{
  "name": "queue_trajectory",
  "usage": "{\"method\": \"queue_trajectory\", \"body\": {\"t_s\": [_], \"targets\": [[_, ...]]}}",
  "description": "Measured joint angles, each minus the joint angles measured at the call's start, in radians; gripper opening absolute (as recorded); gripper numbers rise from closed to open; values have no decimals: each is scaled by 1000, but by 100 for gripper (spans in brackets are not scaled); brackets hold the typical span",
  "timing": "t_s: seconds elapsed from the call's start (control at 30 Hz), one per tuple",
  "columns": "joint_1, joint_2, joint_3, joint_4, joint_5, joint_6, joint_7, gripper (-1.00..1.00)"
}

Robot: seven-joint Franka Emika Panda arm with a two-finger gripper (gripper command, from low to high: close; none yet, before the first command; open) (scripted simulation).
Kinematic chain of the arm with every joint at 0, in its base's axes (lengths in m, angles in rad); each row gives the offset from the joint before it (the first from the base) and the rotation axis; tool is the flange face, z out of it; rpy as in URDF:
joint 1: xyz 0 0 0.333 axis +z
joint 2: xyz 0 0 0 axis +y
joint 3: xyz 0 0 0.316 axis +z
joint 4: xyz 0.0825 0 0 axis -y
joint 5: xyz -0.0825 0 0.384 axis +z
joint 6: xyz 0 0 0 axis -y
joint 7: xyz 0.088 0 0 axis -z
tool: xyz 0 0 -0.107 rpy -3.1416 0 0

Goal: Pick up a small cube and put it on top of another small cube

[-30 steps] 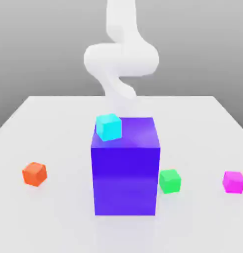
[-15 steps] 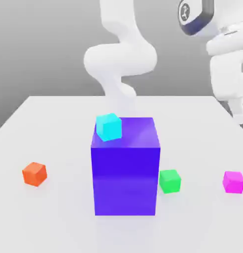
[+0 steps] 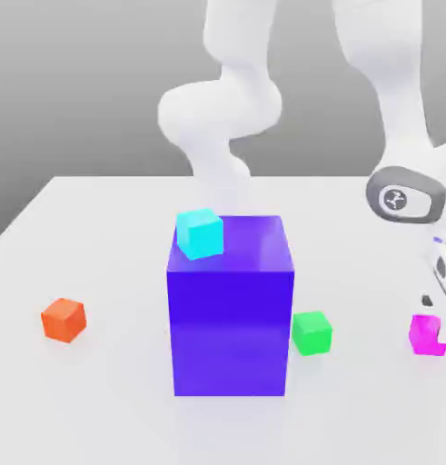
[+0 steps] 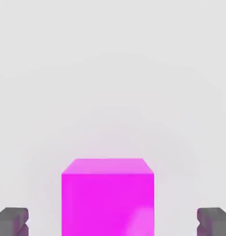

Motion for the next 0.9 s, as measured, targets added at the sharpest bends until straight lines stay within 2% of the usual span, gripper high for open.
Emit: {"method": "queue_trajectory", "body": {"t_s": [0.23, 0.43, 0.7, 0.9], "targets": [[0, 1, -1, 0, -4, 0, 2, -100], [-74, -194, 96, -51, 143, -140, -115, -100], [-194, -492, 32, -276, 301, -203, -372, -100], [-225, -693, -75, -444, 346, -237, -511, -100]]}}
